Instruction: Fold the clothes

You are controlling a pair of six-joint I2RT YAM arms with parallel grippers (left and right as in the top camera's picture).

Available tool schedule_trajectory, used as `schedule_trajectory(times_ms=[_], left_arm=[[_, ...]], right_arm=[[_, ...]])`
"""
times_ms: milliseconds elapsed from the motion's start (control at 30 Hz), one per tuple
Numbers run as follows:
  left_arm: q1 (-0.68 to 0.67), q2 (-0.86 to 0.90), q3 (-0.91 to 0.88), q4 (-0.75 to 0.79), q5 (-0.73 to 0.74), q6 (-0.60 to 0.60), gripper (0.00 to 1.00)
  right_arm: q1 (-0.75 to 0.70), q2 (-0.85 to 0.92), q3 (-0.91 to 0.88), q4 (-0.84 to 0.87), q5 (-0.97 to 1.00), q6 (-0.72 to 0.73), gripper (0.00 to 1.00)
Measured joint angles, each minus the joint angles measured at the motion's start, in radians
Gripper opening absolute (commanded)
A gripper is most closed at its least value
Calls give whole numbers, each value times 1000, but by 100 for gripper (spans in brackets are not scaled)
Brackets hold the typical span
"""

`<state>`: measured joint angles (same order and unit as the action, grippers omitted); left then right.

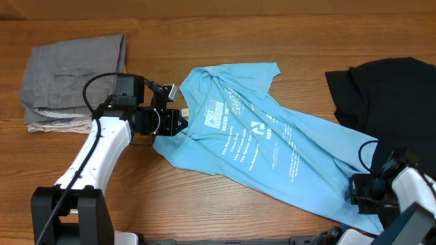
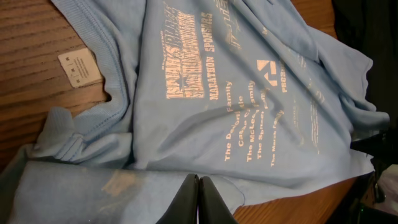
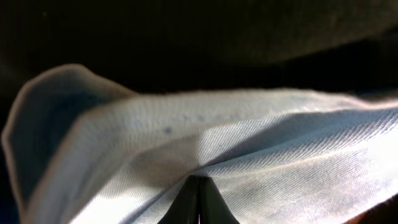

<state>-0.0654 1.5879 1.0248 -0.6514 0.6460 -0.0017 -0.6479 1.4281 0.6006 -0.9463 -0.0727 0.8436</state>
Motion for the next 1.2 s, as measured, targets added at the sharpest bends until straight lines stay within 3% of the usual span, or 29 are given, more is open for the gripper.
schedule_trajectory(times_ms=[367, 567, 767, 1033, 1200], left_arm=[[0, 0, 0, -6, -40, 0, 4], [0, 0, 0, -6, -46, 0, 4], [0, 0, 0, -6, -49, 0, 4], [0, 0, 0, -11, -86, 0, 8], [0, 0, 0, -36, -104, 0, 8]], right_arm=[[7, 243, 205, -132, 62, -70, 4], [6, 290, 320, -5, 238, -85, 4], [10, 290, 322, 67, 252, -134, 4], [154, 288, 327, 142, 230, -203, 4], [237, 298, 369, 30, 158, -221, 8]])
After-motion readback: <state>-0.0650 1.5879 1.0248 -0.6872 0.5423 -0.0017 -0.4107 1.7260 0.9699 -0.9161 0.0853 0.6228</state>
